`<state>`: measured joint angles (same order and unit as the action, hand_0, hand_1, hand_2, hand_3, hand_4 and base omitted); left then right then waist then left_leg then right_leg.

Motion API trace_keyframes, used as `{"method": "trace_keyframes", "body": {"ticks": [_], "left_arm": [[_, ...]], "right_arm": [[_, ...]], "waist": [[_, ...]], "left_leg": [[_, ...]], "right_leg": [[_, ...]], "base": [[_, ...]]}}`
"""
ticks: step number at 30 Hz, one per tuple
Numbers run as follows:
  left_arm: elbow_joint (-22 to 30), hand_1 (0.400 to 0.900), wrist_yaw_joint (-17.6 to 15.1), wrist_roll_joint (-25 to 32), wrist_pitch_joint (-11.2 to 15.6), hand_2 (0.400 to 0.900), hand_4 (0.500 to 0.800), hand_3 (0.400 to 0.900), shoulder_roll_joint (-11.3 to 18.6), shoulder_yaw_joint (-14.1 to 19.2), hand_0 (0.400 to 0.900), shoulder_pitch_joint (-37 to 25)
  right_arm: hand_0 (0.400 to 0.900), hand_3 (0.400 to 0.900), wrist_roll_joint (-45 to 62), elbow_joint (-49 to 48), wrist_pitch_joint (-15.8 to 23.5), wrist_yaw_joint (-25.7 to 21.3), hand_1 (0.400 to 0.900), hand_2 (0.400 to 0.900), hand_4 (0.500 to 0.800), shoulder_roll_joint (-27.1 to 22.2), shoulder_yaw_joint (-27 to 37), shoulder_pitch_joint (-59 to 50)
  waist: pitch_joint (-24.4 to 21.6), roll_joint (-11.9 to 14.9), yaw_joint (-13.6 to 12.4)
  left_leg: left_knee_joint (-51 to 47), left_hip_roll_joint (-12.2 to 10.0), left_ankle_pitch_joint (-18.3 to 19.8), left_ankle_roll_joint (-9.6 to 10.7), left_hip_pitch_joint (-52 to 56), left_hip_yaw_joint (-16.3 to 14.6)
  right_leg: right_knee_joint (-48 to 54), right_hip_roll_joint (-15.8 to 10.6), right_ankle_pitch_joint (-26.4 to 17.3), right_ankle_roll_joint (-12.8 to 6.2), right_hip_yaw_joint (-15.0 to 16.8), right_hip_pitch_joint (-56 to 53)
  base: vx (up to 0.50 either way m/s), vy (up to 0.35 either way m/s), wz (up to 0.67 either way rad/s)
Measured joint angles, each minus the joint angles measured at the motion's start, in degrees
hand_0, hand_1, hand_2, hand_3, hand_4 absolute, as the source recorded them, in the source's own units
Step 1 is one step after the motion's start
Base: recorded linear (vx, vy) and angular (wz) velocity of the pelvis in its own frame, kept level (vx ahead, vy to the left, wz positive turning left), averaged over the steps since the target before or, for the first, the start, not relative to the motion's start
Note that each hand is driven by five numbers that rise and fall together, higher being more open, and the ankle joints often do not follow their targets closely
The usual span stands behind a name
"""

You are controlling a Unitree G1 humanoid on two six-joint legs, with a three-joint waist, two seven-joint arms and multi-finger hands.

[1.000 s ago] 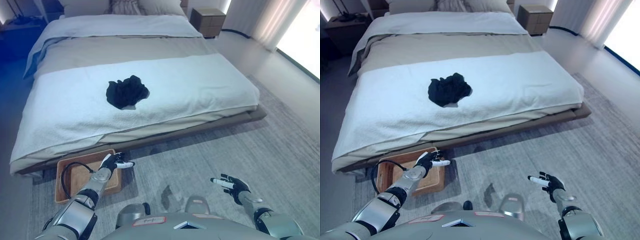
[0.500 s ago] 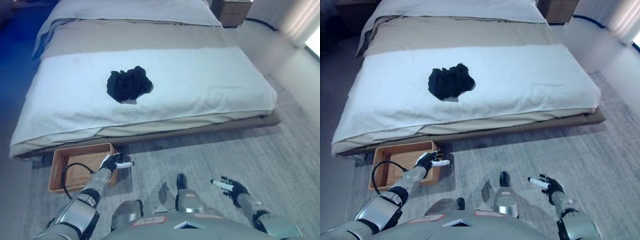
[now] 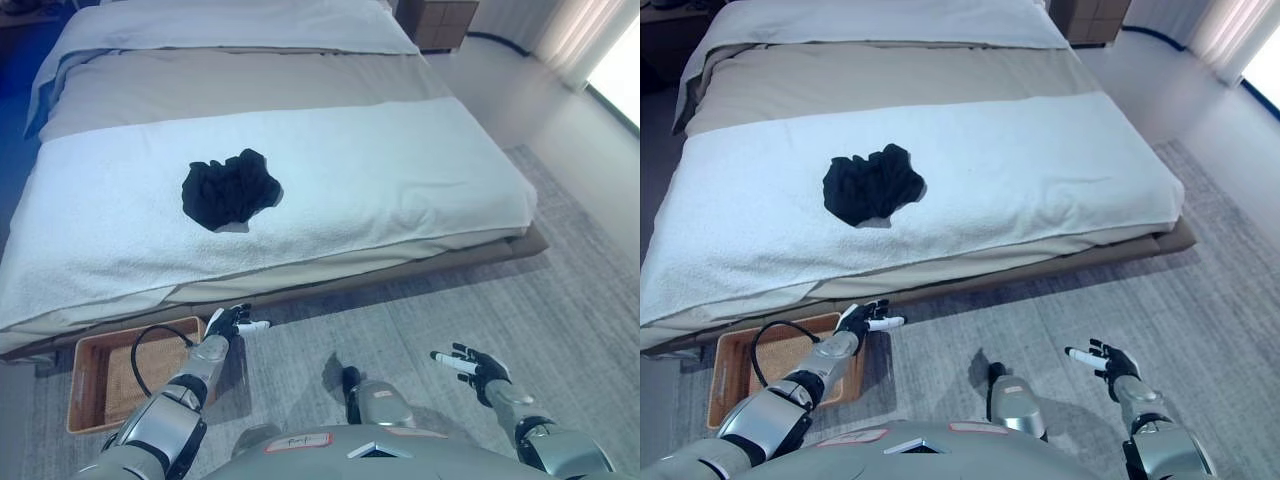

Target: Put the clothes on the bed into the basket.

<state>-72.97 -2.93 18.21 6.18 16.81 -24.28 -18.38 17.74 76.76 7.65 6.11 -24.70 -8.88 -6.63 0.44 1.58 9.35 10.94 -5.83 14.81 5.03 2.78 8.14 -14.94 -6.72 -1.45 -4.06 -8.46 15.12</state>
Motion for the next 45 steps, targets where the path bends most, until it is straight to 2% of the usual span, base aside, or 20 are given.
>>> {"method": "trace_keyframes", "body": {"ticks": [6,8,12,13,14,15,19,21,23,24,25,28,30,32,34,35,36,38,41,45], "left_arm": [[-1.19,0.900,-1.41,1.60,-0.06,0.900,0.800,0.900,0.35,1.52,0.900,-3.12],[-1.15,0.900,-1.48,2.71,-0.01,0.900,0.800,0.900,0.16,1.63,0.900,-4.24],[-1.19,0.900,-1.38,3.38,0.01,0.900,0.800,0.900,-0.48,1.47,0.900,-6.08],[-1.14,0.900,-1.33,3.51,0.00,0.900,0.800,0.900,-0.75,1.45,0.900,-6.68],[-0.99,0.900,-1.41,3.53,0.01,0.900,0.800,0.900,-0.88,1.44,0.900,-8.61],[-0.83,0.900,-1.51,3.75,0.27,0.900,0.800,0.900,-0.58,1.43,0.900,-9.81],[-0.78,0.900,-1.60,4.75,0.19,0.900,0.800,0.900,-0.34,1.42,0.900,-12.03],[-0.79,0.900,-1.59,5.17,0.12,0.900,0.800,0.900,-0.37,1.34,0.900,-11.90],[-0.99,0.900,-1.58,5.19,0.04,0.900,0.800,0.900,-0.27,1.25,0.900,-11.82],[-1.02,0.900,-1.58,5.19,0.04,0.900,0.800,0.900,-0.27,1.23,0.900,-11.82],[-1.09,0.900,-1.57,5.19,0.04,0.900,0.800,0.900,-0.26,1.29,0.900,-11.70],[-1.07,0.900,-1.63,5.21,0.10,0.900,0.800,0.900,0.33,1.42,0.900,-11.66],[-1.00,0.900,-1.64,5.22,0.15,0.900,0.800,0.900,0.90,1.42,0.900,-11.64],[-0.85,0.900,-1.66,5.23,0.26,0.900,0.800,0.900,1.26,1.40,0.900,-11.55],[-0.20,0.900,-1.86,5.23,0.28,0.900,0.800,0.900,0.77,1.34,0.900,-11.47],[-0.22,0.900,-2.04,5.24,0.29,0.900,0.800,0.900,0.27,1.32,0.900,-11.17],[0.65,0.900,-2.37,5.27,0.32,0.900,0.800,0.900,0.86,1.25,0.900,-11.09],[2.60,0.900,-3.18,5.42,0.37,0.900,0.800,0.900,2.68,0.98,0.900,-10.74],[5.71,0.900,-4.21,5.45,1.65,0.900,0.800,0.900,4.72,0.82,0.900,-11.59],[6.46,0.900,-4.62,6.18,1.79,0.900,0.800,0.900,5.49,0.37,0.900,-12.58]], "right_arm": [[0.900,0.900,0.02,-0.32,0.22,-0.66,0.900,0.900,0.800,-0.59,0.00,-3.09],[0.900,0.900,0.01,-0.32,0.18,-0.84,0.900,0.900,0.800,-0.65,-0.08,-3.90],[0.900,0.900,0.66,-0.39,0.30,-1.96,0.900,0.900,0.800,-0.88,-2.12,-4.54],[0.900,0.900,0.94,-0.40,0.34,-2.17,0.900,0.900,0.800,-1.18,-2.09,-4.84],[0.900,0.900,1.93,-0.30,0.29,-2.40,0.900,0.900,0.800,-1.12,-2.14,-5.00],[0.900,0.900,2.14,-0.27,0.23,-2.57,0.900,0.900,0.800,-0.64,-2.33,-5.50],[0.900,0.900,2.36,-0.33,0.75,-3.47,0.900,0.900,0.800,-0.90,-2.04,-10.01],[0.900,0.900,2.37,-0.83,1.59,-3.65,0.900,0.900,0.800,-0.97,-2.10,-11.35],[0.900,0.900,2.37,-0.81,1.69,-4.00,0.900,0.900,0.800,-0.91,-2.32,-12.25],[0.900,0.900,2.36,-0.80,1.68,-4.18,0.900,0.900,0.800,-0.91,-2.51,-12.33],[0.900,0.900,2.36,-0.79,1.71,-4.22,0.900,0.900,0.800,-0.92,-2.54,-12.23],[0.900,0.900,2.34,-0.77,1.81,-4.48,0.900,0.900,0.800,-0.93,-2.62,-12.08],[0.900,0.900,2.35,-0.72,1.79,-4.51,0.900,0.900,0.800,-1.01,-2.60,-11.86],[0.900,0.900,2.35,-0.58,1.73,-4.71,0.900,0.900,0.800,-1.07,-2.58,-11.50],[0.900,0.900,2.33,-0.37,1.71,-4.86,0.900,0.900,0.800,-1.66,-2.59,-10.65],[0.900,0.900,2.35,-0.21,1.51,-5.01,0.900,0.900,0.800,-2.17,-2.59,-10.39],[0.900,0.900,2.33,-0.28,1.65,-5.24,0.900,0.900,0.800,-1.44,-2.64,-10.19],[0.900,0.900,2.27,-0.41,1.65,-5.00,0.900,0.900,0.800,-0.11,-3.40,-10.24],[0.900,0.900,2.27,-0.69,1.74,-4.72,0.900,0.900,0.800,0.25,-3.39,-11.25],[0.900,0.900,2.23,-0.92,1.77,-4.67,0.900,0.900,0.800,0.34,-3.23,-12.92]], "waist": [[-0.01,0.18,-0.07],[0.62,0.79,-0.40],[2.36,2.84,-1.09],[2.94,2.88,-1.14],[4.51,4.13,-1.81],[5.94,6.07,-3.09],[10.91,6.37,-4.80],[12.30,4.93,-6.94],[13.91,3.00,-8.11],[14.40,2.48,-8.50],[14.53,2.22,-8.93],[14.68,1.45,-10.22],[14.43,1.06,-10.25],[13.67,0.39,-9.59],[12.27,-1.23,-9.51],[11.16,-2.81,-9.46],[10.86,-1.67,-9.88],[9.38,0.63,-10.73],[8.53,1.98,-11.48],[8.27,1.54,-12.77]], "left_leg": [[2.09,-2.43,-1.27,2.37,-0.10,-0.90],[10.78,-2.36,-2.48,4.01,-4.47,-1.39],[18.85,-2.37,-8.74,3.14,-7.73,-0.42],[18.79,-2.08,-10.81,3.36,-8.58,-0.22],[22.86,-1.29,-15.18,4.75,-11.67,-0.04],[24.33,-0.68,-14.62,4.54,-13.02,-0.43],[17.78,-0.17,-14.66,3.82,-19.22,-0.72],[5.93,-0.65,-15.61,3.64,-19.59,-0.45],[-2.76,-2.08,-17.71,3.71,-19.86,-0.10],[-5.66,-2.41,-18.77,3.86,-20.13,-0.13],[-8.61,-2.77,-19.44,3.60,-20.04,-0.57],[-10.16,-3.69,-19.95,3.71,-20.91,-4.12],[-9.01,-4.24,-20.01,3.61,-20.66,-6.25],[-9.20,-4.52,-20.68,2.71,-19.72,-7.34],[-10.06,-5.05,-21.23,1.55,-17.68,-10.01],[-11.65,-5.75,-25.09,-0.54,-15.97,-10.61],[-12.04,-4.40,-27.26,-2.37,-14.82,-12.85],[-11.38,-0.75,-25.55,-4.86,-13.81,-15.70],[-10.04,3.29,-23.25,-7.58,-13.77,-16.45],[-9.69,4.64,-20.95,-8.13,-12.85,-17.18]], "right_leg": [[-4.39,3.31,5.47,1.21,1.58,2.68],[-5.09,4.78,5.97,2.30,1.33,2.56],[-2.32,5.06,5.29,4.59,1.59,-0.12],[-2.20,5.44,5.42,5.58,1.45,-0.48],[-0.90,4.99,5.08,7.95,1.21,-1.51],[0.32,4.23,4.67,8.58,1.98,-2.24],[5.20,5.99,3.69,10.99,2.85,-5.66],[7.50,8.15,3.24,8.97,4.47,-6.94],[10.51,10.76,2.52,8.92,5.77,-10.21],[11.98,11.49,2.60,9.31,6.25,-11.82],[12.43,11.89,2.09,11.22,6.87,-12.69],[12.76,12.29,2.46,12.86,9.34,-14.98],[13.10,11.77,3.17,12.29,11.00,-16.38],[12.79,10.59,4.79,10.31,12.03,-17.04],[11.85,9.52,6.35,6.63,12.68,-17.09],[11.43,9.27,7.59,4.67,13.29,-17.65],[9.57,7.29,8.82,2.94,14.06,-17.15],[7.78,2.84,9.77,0.48,14.08,-16.78],[8.15,-1.32,8.84,-3.40,13.38,-17.38],[-2.27,-2.67,8.93,-4.88,11.06,-12.74]], "base": [[0.17,-0.189,-0.27],[0.12,-0.202,0.00],[0.07,-0.125,0.05],[0.11,-0.144,0.00],[0.09,-0.059,-0.16],[0.12,-0.023,-0.31],[0.20,0.058,-0.45],[0.32,0.133,-0.67],[0.30,0.099,-0.55],[0.29,0.099,-0.46],[0.28,0.120,-0.39],[0.25,0.160,-0.33],[0.23,0.208,-0.24],[0.21,0.216,-0.18],[0.23,0.223,-0.35],[0.25,0.230,-0.37],[0.23,0.209,-0.32],[0.18,0.175,-0.16],[0.18,0.238,-0.08],[0.15,0.273,0.07]]}}
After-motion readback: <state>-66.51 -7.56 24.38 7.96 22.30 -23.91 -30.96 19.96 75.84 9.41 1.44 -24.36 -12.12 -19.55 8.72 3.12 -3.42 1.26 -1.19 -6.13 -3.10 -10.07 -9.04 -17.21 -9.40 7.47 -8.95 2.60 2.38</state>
